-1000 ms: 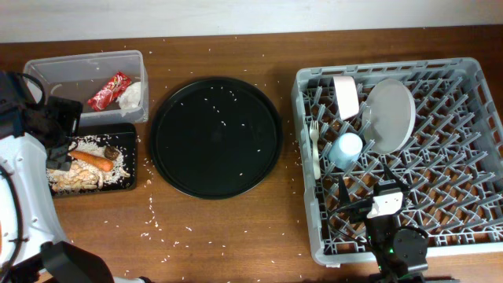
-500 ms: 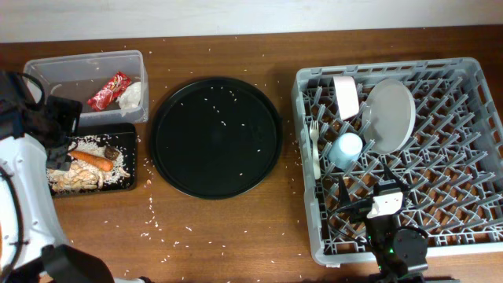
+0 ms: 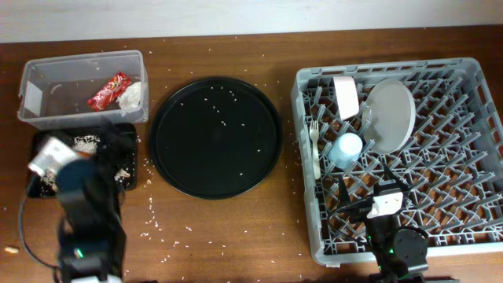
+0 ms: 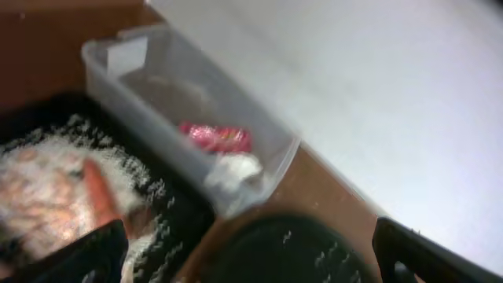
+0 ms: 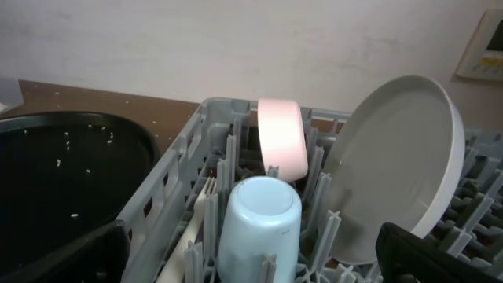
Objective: Sort waste into correct bins and load items into the dishwasher rack
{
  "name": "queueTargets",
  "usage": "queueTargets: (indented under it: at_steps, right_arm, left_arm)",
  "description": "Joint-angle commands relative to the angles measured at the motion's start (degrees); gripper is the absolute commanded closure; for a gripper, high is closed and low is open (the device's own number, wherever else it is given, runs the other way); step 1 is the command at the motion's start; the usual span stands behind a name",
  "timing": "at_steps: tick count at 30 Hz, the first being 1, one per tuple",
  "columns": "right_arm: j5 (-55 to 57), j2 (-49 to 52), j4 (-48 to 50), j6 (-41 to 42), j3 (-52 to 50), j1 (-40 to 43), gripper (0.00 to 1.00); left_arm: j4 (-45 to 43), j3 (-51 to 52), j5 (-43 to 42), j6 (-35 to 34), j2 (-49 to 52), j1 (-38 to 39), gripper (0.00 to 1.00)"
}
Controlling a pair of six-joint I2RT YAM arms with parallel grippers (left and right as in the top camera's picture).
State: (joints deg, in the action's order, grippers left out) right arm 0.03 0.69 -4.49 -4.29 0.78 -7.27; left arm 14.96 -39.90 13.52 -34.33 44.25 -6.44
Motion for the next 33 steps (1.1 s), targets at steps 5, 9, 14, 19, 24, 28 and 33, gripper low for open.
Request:
queueTargets:
  at_steps: [5,9,14,19,24,28,33]
  right_arm:
    - [0.5,-0.5,-0.11,0.26,-0.46,0.17,0.01]
    - [0.48,-0.5,-0.11,0.26,-0.46,0.17,0.01]
    - [0.48,-0.5,-0.11,0.26,-0.46,0.17,0.01]
    - [0.48,-0.5,-0.11,0.26,-0.46,0.17,0.01]
    - [0.48,-0.5,-0.11,0.26,-0.46,0.17,0.01]
    - [0.48,-0.5,-0.11,0.26,-0.46,0.17,0.01]
    - [0.48,-0.5,-0.11,0.26,-0.46,0.17,0.01]
  left_arm:
    - [-10.47,24.57,-10.78,34.25,-27.5,-0.11,0.01]
    - [-13.38,31.61,-10.78,36.65,-35.26,-0.11,0.01]
    - [-14.12,38.62,-11.74,42.21,-43.23,-0.11,0.01]
    - [-10.19,39.43,-13.79,47.74,-44.0,-0.11,0.01]
    - [-10.23,39.43,-14.21,46.84,-43.93,-0.11,0.01]
    - [-10.23,39.43,-14.21,46.84,-43.93,-0.11,0.01]
    - [-10.23,39.43,-14.21,46.84,-43.93,-0.11,0.01]
